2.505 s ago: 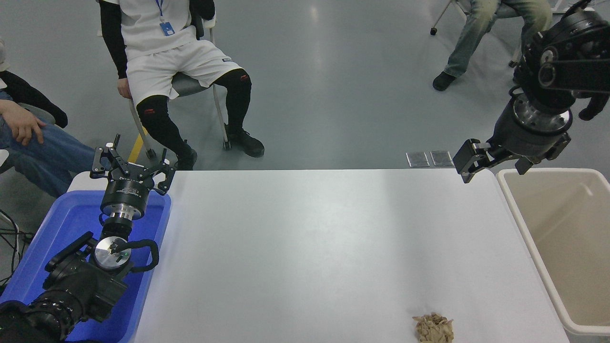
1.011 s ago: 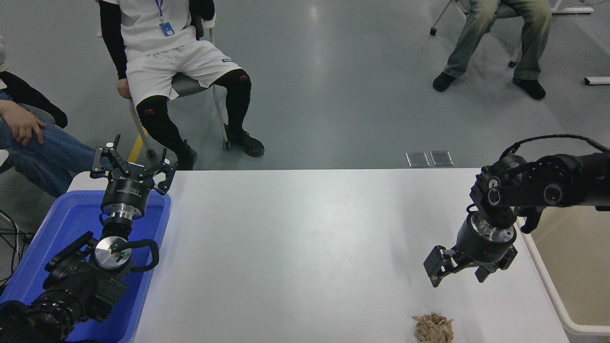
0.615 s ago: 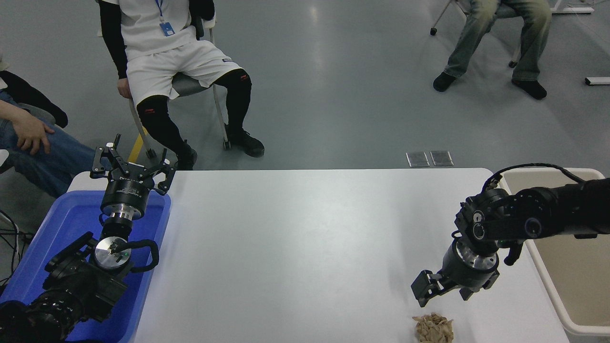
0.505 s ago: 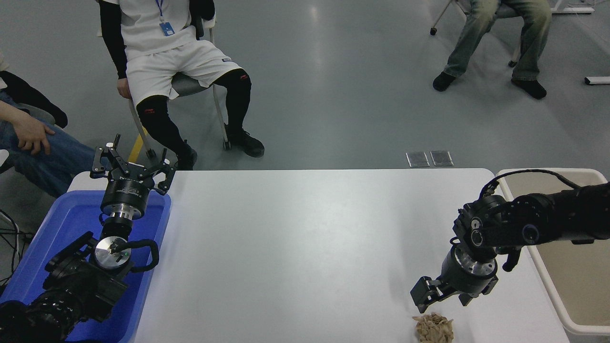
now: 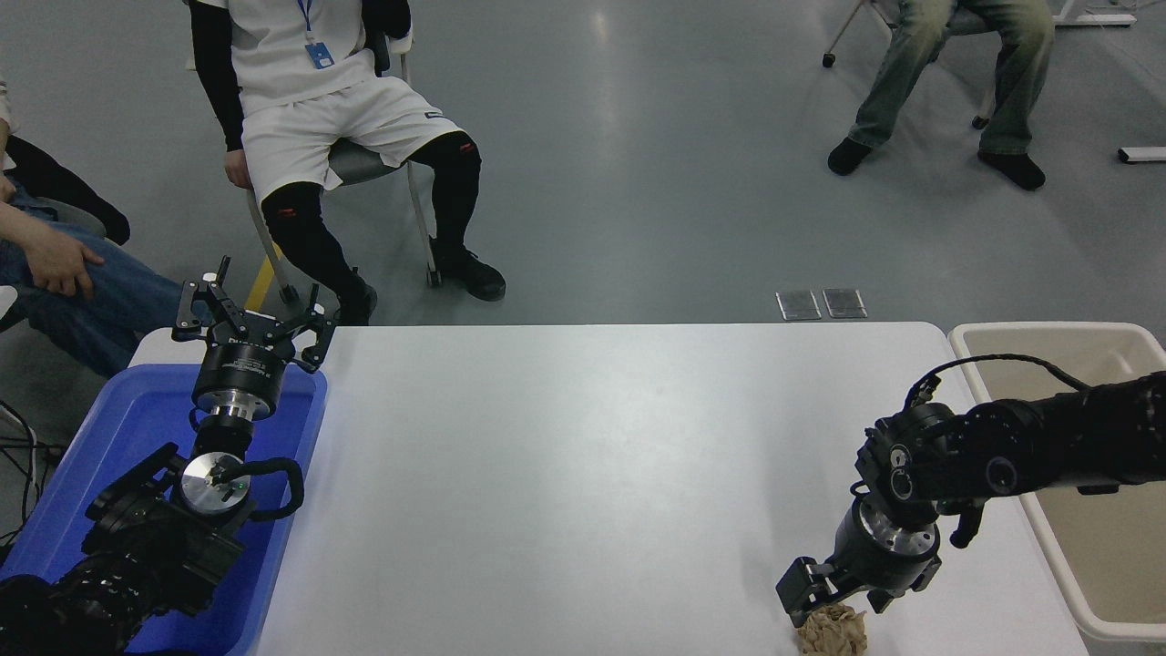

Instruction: Pick up paper ball place in dustbin

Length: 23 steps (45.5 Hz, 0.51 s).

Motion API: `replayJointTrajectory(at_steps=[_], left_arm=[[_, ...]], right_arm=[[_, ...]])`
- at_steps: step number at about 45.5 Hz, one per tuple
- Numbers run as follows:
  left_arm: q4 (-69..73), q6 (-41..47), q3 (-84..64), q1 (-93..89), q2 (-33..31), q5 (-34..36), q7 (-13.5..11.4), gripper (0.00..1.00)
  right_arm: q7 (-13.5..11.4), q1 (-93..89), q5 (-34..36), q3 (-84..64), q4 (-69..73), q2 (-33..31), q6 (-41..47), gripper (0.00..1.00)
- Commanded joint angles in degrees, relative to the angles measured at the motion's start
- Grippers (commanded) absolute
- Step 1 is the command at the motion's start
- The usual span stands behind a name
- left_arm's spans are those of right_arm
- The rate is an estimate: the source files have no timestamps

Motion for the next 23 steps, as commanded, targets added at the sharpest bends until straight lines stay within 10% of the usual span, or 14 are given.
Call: replayJointTrajectory(at_steps=[1, 23], left_arm=[[0.00, 0.00, 0.00, 0.00, 0.00, 0.00, -0.02, 0.99], [0.00, -0.09, 0.00, 0.00, 0.00, 0.00, -0.02, 0.99]], right_arm=[[-0.04, -1.37, -0.23, 0.73, -0.88, 0.00, -0.64, 0.98], [-0.04, -4.97, -2.61, 1.70, -2.99, 0.08, -2.31, 0.96]])
